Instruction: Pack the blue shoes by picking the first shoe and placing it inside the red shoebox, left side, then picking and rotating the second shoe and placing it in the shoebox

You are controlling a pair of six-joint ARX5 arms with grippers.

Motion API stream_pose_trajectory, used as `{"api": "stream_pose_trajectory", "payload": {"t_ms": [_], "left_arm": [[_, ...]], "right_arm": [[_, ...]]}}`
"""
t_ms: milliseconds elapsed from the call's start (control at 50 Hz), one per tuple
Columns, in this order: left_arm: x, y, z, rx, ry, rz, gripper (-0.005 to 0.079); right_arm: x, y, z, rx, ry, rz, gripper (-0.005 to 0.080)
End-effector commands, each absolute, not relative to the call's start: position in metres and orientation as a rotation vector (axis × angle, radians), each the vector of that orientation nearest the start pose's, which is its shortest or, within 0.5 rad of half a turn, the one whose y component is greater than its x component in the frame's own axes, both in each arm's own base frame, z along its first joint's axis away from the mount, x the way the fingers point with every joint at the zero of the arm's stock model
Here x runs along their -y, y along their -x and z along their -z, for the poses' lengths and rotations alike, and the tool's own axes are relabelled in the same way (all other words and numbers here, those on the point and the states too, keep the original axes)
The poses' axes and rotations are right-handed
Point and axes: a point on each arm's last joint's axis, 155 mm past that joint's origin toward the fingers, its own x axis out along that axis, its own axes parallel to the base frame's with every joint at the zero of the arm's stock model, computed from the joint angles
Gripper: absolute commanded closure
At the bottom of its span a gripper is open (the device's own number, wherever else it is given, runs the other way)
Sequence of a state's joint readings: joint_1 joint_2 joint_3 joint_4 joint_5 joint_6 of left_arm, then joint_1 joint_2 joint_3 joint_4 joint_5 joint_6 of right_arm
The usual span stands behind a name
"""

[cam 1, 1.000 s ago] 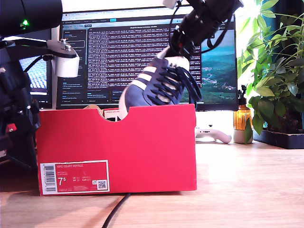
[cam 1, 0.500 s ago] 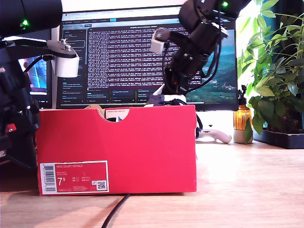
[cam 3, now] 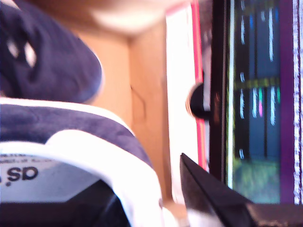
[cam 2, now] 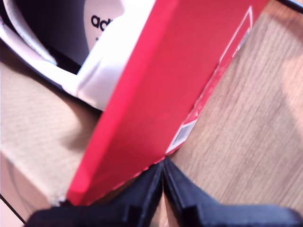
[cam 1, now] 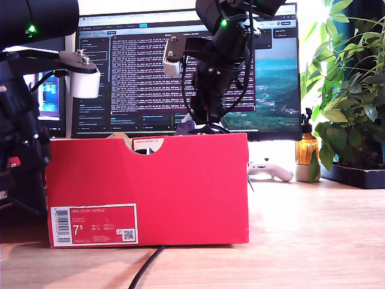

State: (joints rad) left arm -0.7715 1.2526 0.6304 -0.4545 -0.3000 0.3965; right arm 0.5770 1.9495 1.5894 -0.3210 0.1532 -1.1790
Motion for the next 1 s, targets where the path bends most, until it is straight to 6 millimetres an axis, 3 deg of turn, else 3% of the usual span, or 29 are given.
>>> {"api": "stream_pose_trajectory", "payload": {"t_ms": [0,160,400,720,980], "left_arm": [[0.165,-0.244,-0.044,-0.858,-0.907,0.627,0.0759],[0.165,-0.244,-0.044,-0.857,-0.907,0.627,0.0759],[0.165,-0.244,-0.044,-0.858,-0.907,0.627,0.0759],[0.165,-0.244,-0.044,-0.858,-0.907,0.627,0.0759],[0.165,-0.244,-0.044,-0.858,-0.906,0.627,0.0759]], "right_arm": [[-0.291,-0.482,-0.145,-0.36,1.39,-0.759,0.0436],[-0.302,-0.479,-0.151,-0.339,1.418,-0.721,0.0326],[-0.31,-0.469,-0.151,-0.351,1.467,-0.694,0.0326],[-0.312,-0.459,-0.169,-0.378,1.455,-0.607,0.0355],[-0.295,-0.444,-0.177,-0.522,1.378,-0.569,0.0364]]}}
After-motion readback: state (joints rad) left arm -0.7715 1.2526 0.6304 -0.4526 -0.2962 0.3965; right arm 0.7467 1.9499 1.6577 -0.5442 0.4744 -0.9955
